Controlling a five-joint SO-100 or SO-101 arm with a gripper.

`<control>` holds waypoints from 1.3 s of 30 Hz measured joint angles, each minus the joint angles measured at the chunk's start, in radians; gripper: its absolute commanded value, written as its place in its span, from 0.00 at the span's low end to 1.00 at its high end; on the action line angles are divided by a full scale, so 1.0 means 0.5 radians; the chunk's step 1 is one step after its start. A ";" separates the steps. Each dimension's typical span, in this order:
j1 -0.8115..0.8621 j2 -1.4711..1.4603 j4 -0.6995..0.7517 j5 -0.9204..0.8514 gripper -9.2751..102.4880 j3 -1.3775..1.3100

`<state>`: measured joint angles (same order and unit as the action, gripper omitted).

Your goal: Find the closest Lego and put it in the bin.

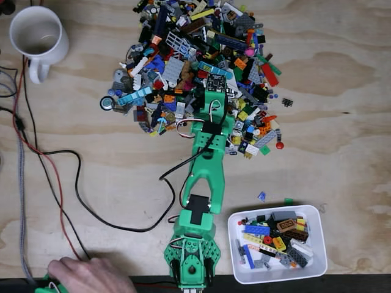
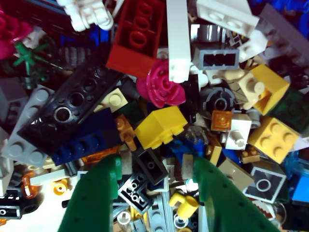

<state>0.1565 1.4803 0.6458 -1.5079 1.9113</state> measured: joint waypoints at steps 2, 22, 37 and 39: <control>-0.012 0.000 0.006 0.000 0.18 0.000; -0.123 0.080 0.666 0.288 0.08 -0.491; 0.752 1.206 1.902 0.653 0.08 -0.690; 1.003 1.316 2.013 0.653 0.08 -0.623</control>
<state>0.6581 2.1384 1.6521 -1.1812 1.5999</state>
